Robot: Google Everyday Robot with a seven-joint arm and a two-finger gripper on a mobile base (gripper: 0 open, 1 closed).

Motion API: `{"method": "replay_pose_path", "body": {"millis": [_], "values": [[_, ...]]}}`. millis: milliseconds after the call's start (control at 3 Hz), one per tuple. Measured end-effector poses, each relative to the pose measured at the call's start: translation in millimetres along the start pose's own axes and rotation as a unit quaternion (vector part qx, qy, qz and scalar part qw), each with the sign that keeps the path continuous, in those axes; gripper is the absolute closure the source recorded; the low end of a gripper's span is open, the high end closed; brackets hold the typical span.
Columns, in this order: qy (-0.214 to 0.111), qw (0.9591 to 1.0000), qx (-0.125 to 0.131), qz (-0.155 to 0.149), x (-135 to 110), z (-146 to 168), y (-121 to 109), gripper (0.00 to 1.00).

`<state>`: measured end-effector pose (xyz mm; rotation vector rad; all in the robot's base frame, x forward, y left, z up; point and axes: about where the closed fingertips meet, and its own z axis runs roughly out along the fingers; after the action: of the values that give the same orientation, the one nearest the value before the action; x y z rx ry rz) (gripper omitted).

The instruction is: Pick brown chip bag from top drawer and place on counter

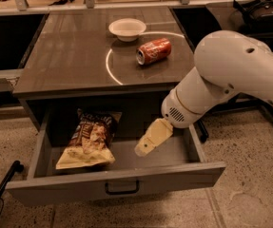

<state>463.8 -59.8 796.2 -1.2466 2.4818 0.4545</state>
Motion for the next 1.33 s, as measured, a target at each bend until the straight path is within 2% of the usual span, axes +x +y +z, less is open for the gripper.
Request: {"method": "replay_pose_path", "body": {"millis": [667, 1000, 1333], "values": [[-0.017, 0.9987, -0.048, -0.004, -9.9, 61.5, -7.9, 0.00], [-0.036, 0.9977, -0.057, 0.005, -15.9, 89.7, -11.6, 0.00], [-0.063, 0.9960, -0.059, 0.024, -34.2, 127.1, -11.1, 0.00]]}}
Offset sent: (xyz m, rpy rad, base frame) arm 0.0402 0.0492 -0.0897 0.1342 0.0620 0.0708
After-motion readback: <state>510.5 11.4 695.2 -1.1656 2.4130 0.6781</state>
